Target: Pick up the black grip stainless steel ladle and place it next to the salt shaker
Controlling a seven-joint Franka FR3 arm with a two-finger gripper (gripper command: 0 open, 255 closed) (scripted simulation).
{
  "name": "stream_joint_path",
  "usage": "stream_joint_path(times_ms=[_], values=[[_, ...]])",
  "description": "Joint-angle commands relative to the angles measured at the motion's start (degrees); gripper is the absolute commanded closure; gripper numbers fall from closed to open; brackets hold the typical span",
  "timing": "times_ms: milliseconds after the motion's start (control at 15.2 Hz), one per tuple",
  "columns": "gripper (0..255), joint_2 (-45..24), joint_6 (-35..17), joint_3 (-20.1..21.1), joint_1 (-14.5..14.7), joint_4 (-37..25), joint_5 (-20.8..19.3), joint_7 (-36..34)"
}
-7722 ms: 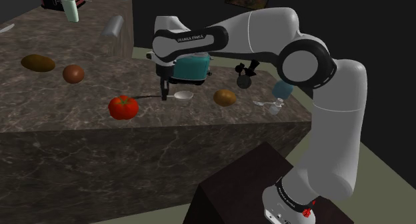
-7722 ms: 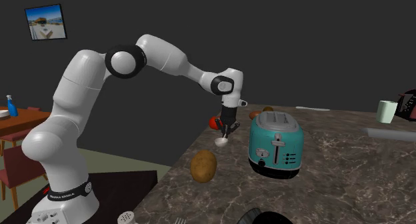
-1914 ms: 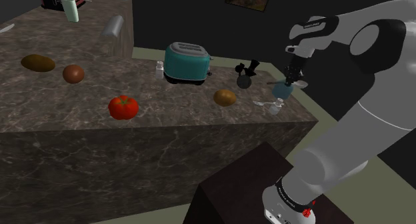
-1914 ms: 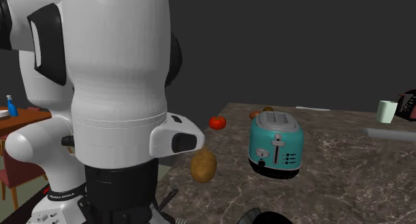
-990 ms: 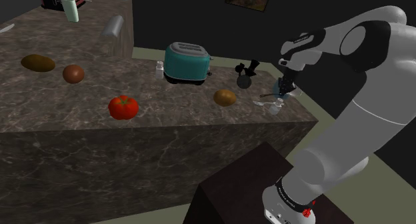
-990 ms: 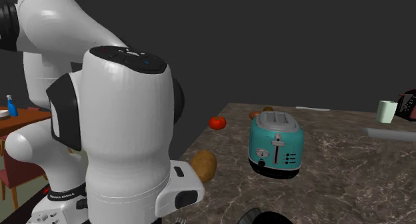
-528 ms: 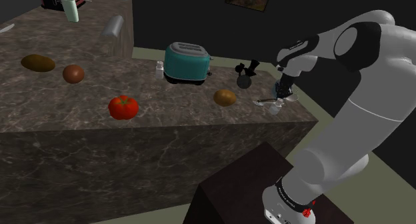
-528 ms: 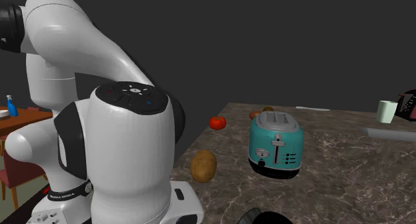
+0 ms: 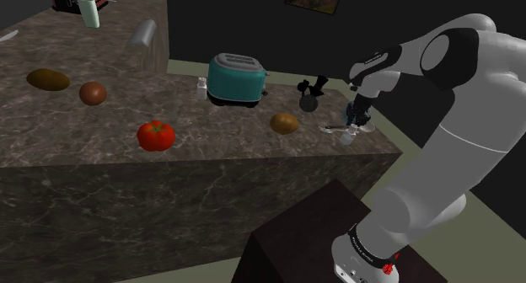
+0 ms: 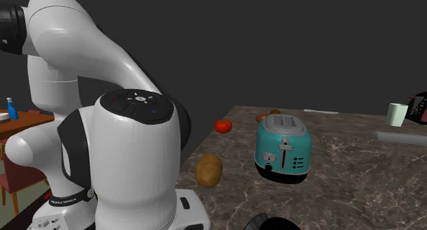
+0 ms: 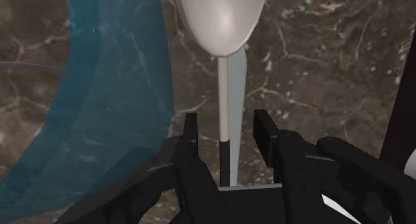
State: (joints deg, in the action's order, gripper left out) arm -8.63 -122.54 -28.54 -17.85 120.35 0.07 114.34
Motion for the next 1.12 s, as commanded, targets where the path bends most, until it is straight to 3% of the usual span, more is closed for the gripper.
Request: stream_joint_path(times_ms=[0,264,528,1056], values=[[0,0.0,0.0,0.0,0.0,0.0,0.0,0.0],[0,0.0,0.0,0.0,0.0,0.0,0.0,0.0],[0,2.9,7.0,-0.1,0.5,-4.5,-1.5,-1.1],[0,2.9,7.0,-0.1,0.5,-4.5,-1.5,-1.1]])
